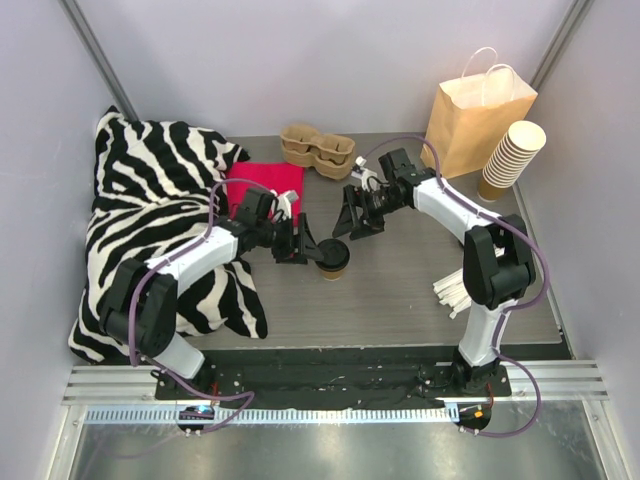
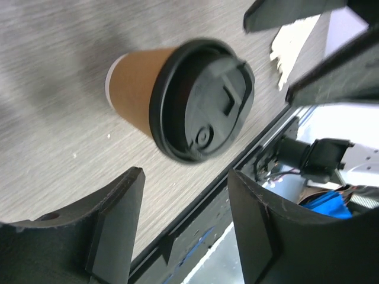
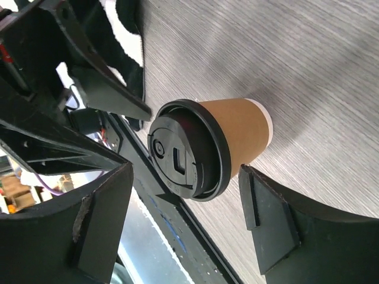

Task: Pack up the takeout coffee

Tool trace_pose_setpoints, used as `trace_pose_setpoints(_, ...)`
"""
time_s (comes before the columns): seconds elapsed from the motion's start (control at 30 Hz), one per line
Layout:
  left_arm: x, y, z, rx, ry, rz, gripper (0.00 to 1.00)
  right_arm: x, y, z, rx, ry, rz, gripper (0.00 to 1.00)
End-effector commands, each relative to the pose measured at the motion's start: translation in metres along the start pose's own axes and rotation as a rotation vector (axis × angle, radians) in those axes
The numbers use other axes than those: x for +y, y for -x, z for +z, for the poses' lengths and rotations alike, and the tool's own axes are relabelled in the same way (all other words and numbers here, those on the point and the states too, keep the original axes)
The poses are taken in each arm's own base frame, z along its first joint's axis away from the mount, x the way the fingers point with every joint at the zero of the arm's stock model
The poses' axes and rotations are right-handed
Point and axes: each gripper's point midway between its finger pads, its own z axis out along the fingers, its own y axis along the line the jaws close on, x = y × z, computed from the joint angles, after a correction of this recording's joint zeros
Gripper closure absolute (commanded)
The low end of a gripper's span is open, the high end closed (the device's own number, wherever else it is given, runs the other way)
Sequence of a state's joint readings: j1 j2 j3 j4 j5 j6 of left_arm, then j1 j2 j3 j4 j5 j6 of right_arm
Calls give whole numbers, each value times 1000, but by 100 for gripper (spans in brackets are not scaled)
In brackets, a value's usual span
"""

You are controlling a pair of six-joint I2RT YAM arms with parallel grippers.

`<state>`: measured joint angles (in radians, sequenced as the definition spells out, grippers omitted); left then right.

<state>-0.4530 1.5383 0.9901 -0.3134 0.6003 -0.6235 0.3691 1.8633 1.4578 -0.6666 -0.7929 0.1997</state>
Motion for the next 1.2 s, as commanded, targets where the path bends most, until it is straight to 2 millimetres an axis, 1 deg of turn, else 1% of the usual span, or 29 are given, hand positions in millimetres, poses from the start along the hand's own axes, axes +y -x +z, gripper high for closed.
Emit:
trace_pose_setpoints(0.0,-18,27,8,-67,-86,0,36,14,5,-1,-29,61,-3,19)
trace_pose_setpoints(0.07,-21,33,10,-80,-103,3,36,18,3,-2,-33,74,3,16)
trace_pose_setpoints(0.13,-23,41,15,-93,-113,4,36,17,-5,-1,-24,76,27,14)
trace_pose_setpoints(0.17,-23,43,16,-96,-116,3,36,18,-5,-2,-32,83,25,14)
trace_pose_setpoints(0.2,-21,47,19,-96,-115,-3,36,17,-11,0,-20,87,38,13)
trace_pose_setpoints(0.3,-22,58,22,-113,-127,-2,36,19,-20,1,-2,103,63,13)
trace_pose_setpoints(0.37,-21,65,25,-124,-135,-3,36,21,-23,0,0,111,73,13)
trace_pose_setpoints(0.4,-23,69,25,-129,-143,2,36,21,-26,-2,0,113,77,13)
trace_pose_setpoints(0.43,-22,72,28,-132,-143,3,36,23,-28,-2,3,118,80,12)
trace_pose_setpoints(0.53,-27,82,32,-143,-163,13,36,29,-35,-5,12,146,94,12)
trace_pose_setpoints(0.57,-24,82,37,-134,-161,7,36,28,-40,-4,20,149,103,12)
trace_pose_setpoints(0.6,-25,87,38,-140,-167,11,36,30,-41,-4,22,156,101,12)
trace_pose_setpoints(0.67,-23,91,40,-137,-168,5,37,37,-47,-3,34,179,90,12)
trace_pose_setpoints(0.7,-23,98,36,-151,-174,5,37,41,-49,-4,41,193,84,12)
trace_pose_setpoints(0.77,-20,102,28,-162,-162,11,39,47,-50,-8,39,207,73,12)
trace_pose_setpoints(0.8,-21,109,13,-198,-156,63,39,46,-49,-11,32,202,50,14)
trace_pose_setpoints(0.83,-17,106,5,-192,-128,65,39,48,-49,-18,21,190,42,16)
trace_pose_setpoints(0.87,-15,102,-3,-191,-111,95,39,43,-44,-25,-5,164,28,19)
trace_pose_setpoints(0.9,-22,101,-22,-219,-106,145,40,43,-42,-30,-19,148,12,22)
trace_pose_setpoints(0.93,-17,90,-29,-198,-77,221,41,39,-44,-34,-26,116,-23,25)
trace_pose_setpoints(0.97,-18,86,-37,-207,-60,270,43,42,-40,-43,-58,89,-66,30)
trace_pose_setpoints(1.0,-20,74,-48,-207,-48,313,44,37,-39,-45,-77,42,-84,32)
trace_pose_setpoints(1.03,-17,70,-55,-214,-27,409,45,36,-36,-46,-97,25,-114,33)
trace_pose_setpoints(1.07,-12,62,-56,-208,-5,448,46,36,-35,-48,-113,3,-134,37)
trace_pose_setpoints(1.1,-14,57,-64,-219,19,508,47,29,-32,-48,-129,-49,-148,39)
trace_pose_setpoints(1.13,-10,53,-65,-214,45,568,47,25,-29,-47,-134,-72,-163,41)
trace_pose_setpoints(1.17,-6,45,-62,-203,71,601,47,22,-23,-45,-139,-95,-175,43)
